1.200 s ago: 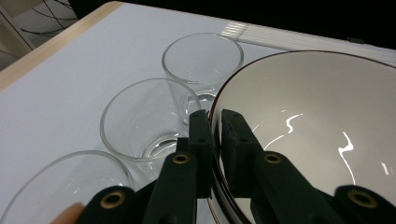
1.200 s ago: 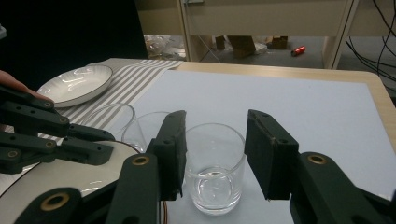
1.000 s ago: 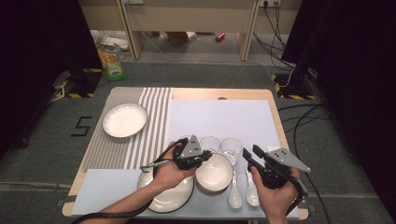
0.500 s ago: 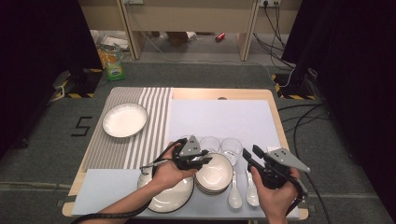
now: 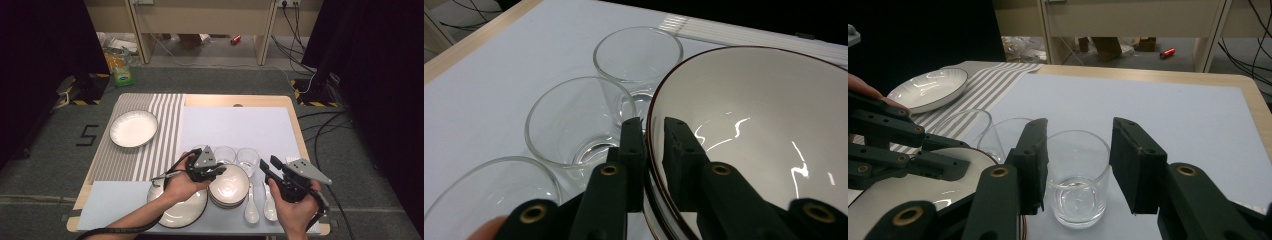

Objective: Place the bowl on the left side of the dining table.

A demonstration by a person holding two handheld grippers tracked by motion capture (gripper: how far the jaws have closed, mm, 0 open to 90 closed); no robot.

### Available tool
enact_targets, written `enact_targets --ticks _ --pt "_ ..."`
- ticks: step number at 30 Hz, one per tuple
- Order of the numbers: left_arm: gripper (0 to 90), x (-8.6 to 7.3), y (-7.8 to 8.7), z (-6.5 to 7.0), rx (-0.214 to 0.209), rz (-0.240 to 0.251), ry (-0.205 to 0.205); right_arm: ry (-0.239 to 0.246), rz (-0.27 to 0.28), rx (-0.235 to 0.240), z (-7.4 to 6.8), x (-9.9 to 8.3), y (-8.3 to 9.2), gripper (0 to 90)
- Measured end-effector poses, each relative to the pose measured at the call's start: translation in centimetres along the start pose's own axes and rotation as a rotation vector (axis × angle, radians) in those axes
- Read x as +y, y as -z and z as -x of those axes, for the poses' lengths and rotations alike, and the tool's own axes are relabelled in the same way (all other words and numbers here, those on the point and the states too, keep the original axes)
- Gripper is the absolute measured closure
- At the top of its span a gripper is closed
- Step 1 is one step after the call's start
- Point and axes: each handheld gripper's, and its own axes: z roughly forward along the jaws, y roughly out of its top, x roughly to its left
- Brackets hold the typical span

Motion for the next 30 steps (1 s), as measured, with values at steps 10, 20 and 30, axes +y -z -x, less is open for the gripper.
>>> enact_targets --ticks 10,20,30 --pt "82.6 0.4 0.5 0.6 0.032 0.048 -0.033 0.000 0.004 0.000 0.0 0.0 0.0 58.9" --pt "82.7 0.7 0.9 0.6 0.021 0.049 -0.033 -0.001 0.004 -0.002 0.1 0.0 0.1 59.1" --pt "83.0 1.1 2.3 -0.2 0.020 0.107 0.021 -0.006 0.014 -0.013 0.3 0.2 0.4 59.2"
